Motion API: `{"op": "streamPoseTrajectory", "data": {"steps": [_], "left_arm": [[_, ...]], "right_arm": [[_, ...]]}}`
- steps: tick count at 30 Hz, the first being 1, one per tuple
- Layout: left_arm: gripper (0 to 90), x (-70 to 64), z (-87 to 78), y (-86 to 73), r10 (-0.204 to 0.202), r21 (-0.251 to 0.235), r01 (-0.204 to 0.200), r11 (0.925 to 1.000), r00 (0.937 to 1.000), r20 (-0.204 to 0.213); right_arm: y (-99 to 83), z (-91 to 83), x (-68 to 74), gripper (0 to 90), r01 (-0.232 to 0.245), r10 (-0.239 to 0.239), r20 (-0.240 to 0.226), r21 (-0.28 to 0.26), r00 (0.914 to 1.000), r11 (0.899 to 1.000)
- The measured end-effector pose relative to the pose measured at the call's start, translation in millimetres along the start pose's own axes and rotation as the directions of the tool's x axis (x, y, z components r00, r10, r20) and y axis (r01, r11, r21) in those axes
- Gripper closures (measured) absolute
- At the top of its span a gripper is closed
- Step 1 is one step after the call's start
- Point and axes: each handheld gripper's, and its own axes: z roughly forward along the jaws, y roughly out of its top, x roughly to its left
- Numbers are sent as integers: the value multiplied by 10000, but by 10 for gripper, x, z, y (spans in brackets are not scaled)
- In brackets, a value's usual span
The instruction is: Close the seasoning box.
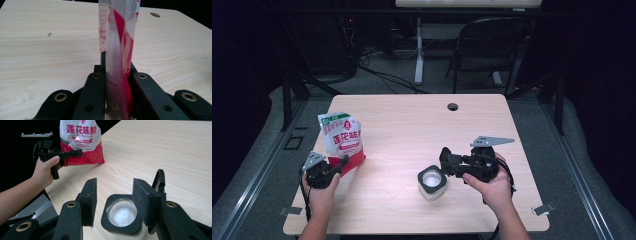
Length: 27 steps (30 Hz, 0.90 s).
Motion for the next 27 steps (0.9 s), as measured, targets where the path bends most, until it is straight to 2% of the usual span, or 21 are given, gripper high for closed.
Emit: {"op": "streamPoseTrajectory", "data": {"steps": [7, 12, 15, 27], "left_arm": [[852, 26, 8, -18, -47, 128, 49, 9999, 9999, -143], [832, 54, 23, -49, -337, 219, 341, 9992, 9993, -186], [763, 71, 17, -52, -459, 88, 459, 9989, 9989, -49], [529, 85, 1, -49, -620, -222, 613, 9979, 9976, -319]], "right_arm": [[-3, 0, -3, 550, -22, 22, 26, -8, 10000, 10000], [-7, 5, -9, 550, -28, 28, 20, 21, 10000, 10000], [-8, 4, -13, 550, -60, 60, 35, -13, 10000, 10000], [-13, 9, -22, 549, -76, 76, 53, 5, 10000, 10000]]}}
